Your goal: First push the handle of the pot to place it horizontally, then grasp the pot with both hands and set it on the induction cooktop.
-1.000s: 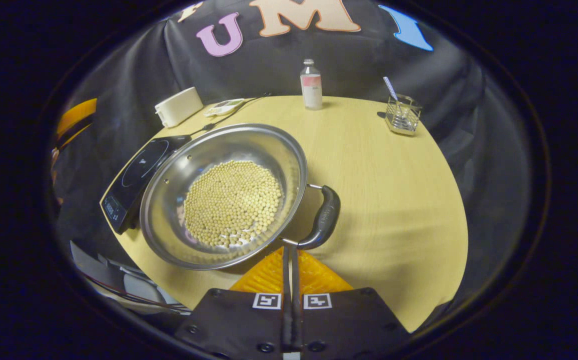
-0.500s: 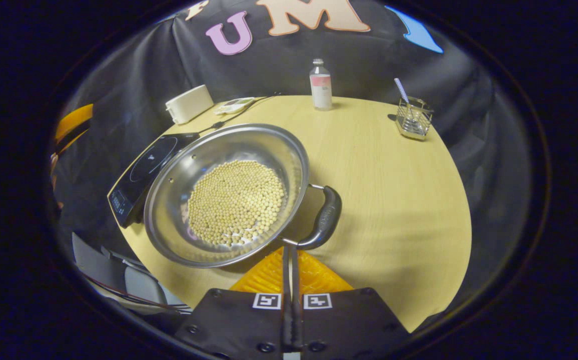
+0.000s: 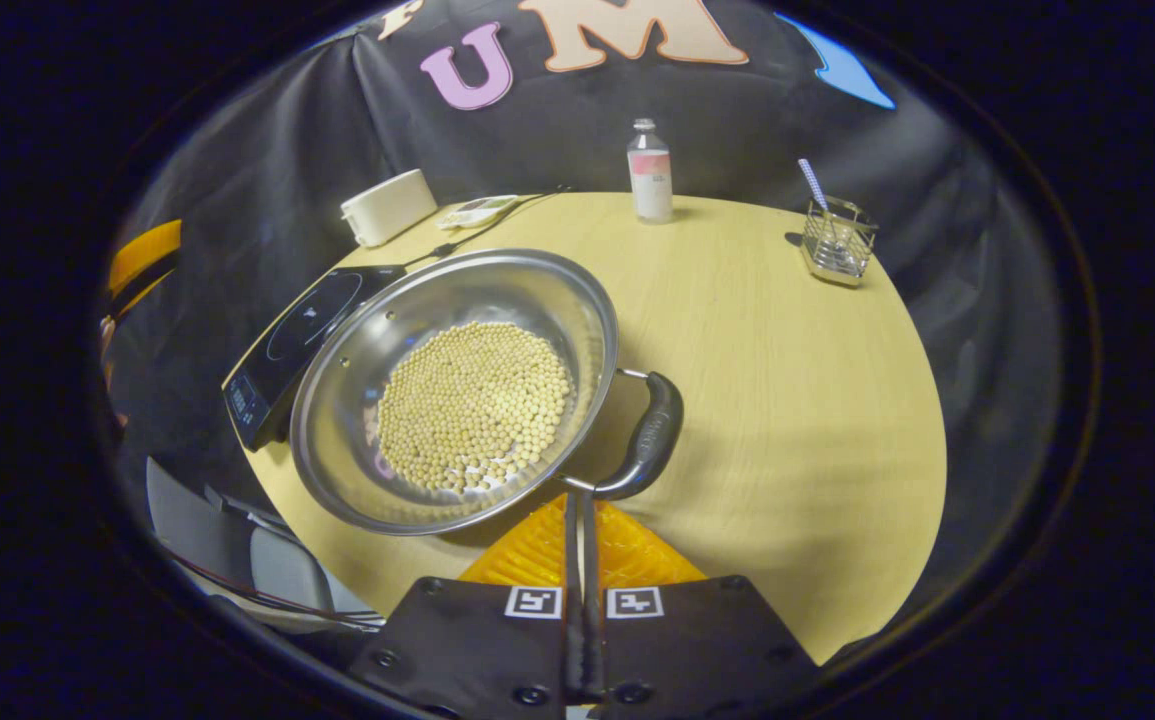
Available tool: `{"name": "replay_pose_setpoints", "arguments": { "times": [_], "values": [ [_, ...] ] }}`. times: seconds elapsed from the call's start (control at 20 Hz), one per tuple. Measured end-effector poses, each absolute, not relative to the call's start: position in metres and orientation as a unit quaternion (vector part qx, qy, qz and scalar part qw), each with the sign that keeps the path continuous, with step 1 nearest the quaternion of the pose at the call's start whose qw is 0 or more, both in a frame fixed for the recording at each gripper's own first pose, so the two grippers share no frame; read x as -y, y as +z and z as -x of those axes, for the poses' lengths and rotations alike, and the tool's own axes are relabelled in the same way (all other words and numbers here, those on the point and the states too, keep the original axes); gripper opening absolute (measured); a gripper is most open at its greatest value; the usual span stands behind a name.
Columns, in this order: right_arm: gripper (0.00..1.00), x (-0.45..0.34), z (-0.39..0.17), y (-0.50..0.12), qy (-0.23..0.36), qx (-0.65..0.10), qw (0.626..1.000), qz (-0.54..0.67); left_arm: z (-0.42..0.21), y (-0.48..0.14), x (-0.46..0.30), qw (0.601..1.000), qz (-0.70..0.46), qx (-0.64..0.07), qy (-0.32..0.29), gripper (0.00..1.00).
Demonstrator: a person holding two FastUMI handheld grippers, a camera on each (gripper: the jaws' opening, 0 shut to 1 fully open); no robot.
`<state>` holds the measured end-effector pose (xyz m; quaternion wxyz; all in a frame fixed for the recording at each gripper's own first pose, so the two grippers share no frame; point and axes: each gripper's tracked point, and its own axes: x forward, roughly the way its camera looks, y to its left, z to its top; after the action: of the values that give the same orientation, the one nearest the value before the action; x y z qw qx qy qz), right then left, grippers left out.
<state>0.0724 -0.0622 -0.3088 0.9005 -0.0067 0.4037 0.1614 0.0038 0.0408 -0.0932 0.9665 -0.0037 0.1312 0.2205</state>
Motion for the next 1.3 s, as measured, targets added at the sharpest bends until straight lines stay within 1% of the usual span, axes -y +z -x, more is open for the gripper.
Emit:
{"name": "replay_pose_setpoints", "arguments": {
  "times": [0.05, 0.1, 0.15, 0.25, 0.3, 0.35, 0.45, 0.65, 0.9, 1.05, 1.1, 1.25, 1.3],
  "values": [
    [0.02, 0.063, -0.072, -0.308, 0.163, -0.404, 0.900, 0.005, -0.003, -0.093, -0.040, 0.966, 0.004, -0.132, 0.222, 0.97],
    [0.00, 0.063, -0.073, -0.309, 0.164, -0.405, 0.900, 0.003, -0.002, -0.095, -0.039, 0.965, 0.005, -0.133, 0.224, 0.97],
    [0.02, 0.063, -0.073, -0.308, 0.165, -0.406, 0.899, 0.002, -0.002, -0.096, -0.039, 0.965, 0.005, -0.135, 0.226, 0.97],
    [0.02, 0.063, -0.071, -0.308, 0.166, -0.407, 0.898, 0.004, -0.004, -0.098, -0.037, 0.966, 0.008, -0.134, 0.222, 0.97],
    [0.00, 0.066, -0.070, -0.309, 0.164, -0.408, 0.898, 0.007, -0.007, -0.101, -0.035, 0.968, 0.011, -0.134, 0.214, 0.97],
    [0.02, 0.069, -0.068, -0.308, 0.157, -0.411, 0.898, 0.010, -0.010, -0.105, -0.034, 0.969, 0.014, -0.139, 0.205, 0.97],
    [0.03, 0.072, -0.066, -0.300, 0.143, -0.407, 0.902, 0.004, -0.018, -0.114, -0.038, 0.971, 0.016, -0.151, 0.185, 0.97],
    [0.02, 0.071, -0.071, -0.286, 0.094, -0.396, 0.913, -0.020, -0.046, -0.130, -0.045, 0.976, 0.022, -0.172, 0.134, 0.98],
    [0.31, 0.072, -0.082, -0.270, 0.036, -0.375, 0.925, -0.044, -0.073, -0.155, -0.047, 0.976, 0.028, -0.204, 0.074, 0.97],
    [0.70, 0.073, -0.089, -0.268, 0.010, -0.370, 0.927, -0.066, -0.084, -0.167, -0.051, 0.973, 0.037, -0.221, 0.055, 0.98],
    [0.74, 0.074, -0.092, -0.269, 0.004, -0.371, 0.926, -0.070, -0.087, -0.174, -0.053, 0.971, 0.041, -0.228, 0.051, 0.98],
    [0.96, 0.077, -0.100, -0.273, -0.012, -0.373, 0.925, -0.073, -0.093, -0.187, -0.060, 0.966, 0.048, -0.249, 0.046, 0.98],
    [0.99, 0.077, -0.103, -0.274, -0.014, -0.375, 0.924, -0.074, -0.095, -0.193, -0.062, 0.965, 0.051, -0.254, 0.045, 0.98]
  ]
}}
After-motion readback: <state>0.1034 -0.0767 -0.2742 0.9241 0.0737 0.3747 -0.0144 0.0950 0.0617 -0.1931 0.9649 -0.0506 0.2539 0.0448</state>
